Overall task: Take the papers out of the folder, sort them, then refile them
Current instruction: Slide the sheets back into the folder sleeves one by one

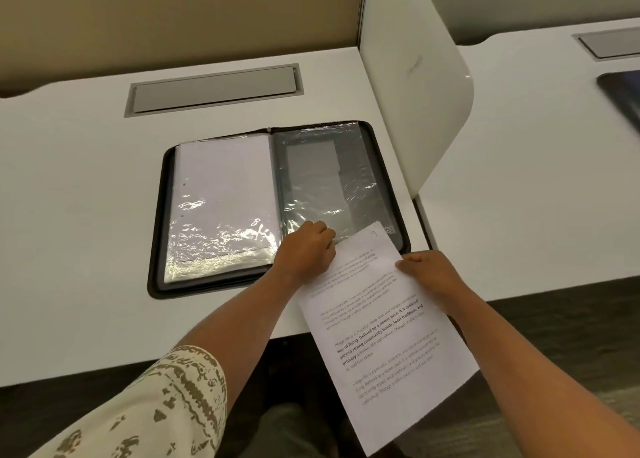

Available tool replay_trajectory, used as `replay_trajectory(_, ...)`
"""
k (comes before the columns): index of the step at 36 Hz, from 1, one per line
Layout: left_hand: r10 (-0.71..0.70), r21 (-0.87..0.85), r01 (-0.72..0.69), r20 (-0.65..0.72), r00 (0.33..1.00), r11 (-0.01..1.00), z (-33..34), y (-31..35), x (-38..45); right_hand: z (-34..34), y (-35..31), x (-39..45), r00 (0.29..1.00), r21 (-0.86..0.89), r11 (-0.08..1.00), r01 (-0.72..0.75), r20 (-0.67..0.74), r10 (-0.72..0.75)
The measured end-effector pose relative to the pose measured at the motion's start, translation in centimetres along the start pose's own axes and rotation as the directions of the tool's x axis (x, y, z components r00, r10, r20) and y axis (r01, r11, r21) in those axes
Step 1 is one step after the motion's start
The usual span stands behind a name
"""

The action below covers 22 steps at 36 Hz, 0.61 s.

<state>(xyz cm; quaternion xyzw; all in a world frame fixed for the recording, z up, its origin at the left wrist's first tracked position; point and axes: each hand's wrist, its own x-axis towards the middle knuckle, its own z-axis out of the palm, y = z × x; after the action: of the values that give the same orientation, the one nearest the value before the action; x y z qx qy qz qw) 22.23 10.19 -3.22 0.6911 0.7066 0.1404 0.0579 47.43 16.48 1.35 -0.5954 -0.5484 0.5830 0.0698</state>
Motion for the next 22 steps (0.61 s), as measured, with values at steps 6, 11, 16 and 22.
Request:
replay_trajectory(6, 0.079, 0.088, -0.082, 0.043, 0.996, 0.993, 0.2, -0.6, -0.2, 0.2, 0.9, -0.7, 0.997, -0.015, 0.999, -0.033, 0.075, 0.034)
replay_trajectory(11, 0.1, 0.114, -0.107, 0.064, 0.993, 0.988, 0.5, -0.1, 0.1, 0.5, 2.0, -1.2, 0.992, -0.001, 0.999, -0.045, 0.119, 0.045)
replay_trajectory(16, 0.052, 0.105, -0.057, 0.056, 0.997, 0.993, 0.4, 0.4, 0.4, 0.7, 1.7, -1.5, 0.991, 0.006, 0.999, -0.046, 0.126, 0.045)
replay_trajectory(22, 0.027, 0.08, -0.028, 0.023, 0.999, 0.996, 0.5, 0.7, 0.7, 1.4, 0.7, -1.3, 0.995, 0.022, 0.999, -0.029, 0.097, 0.027)
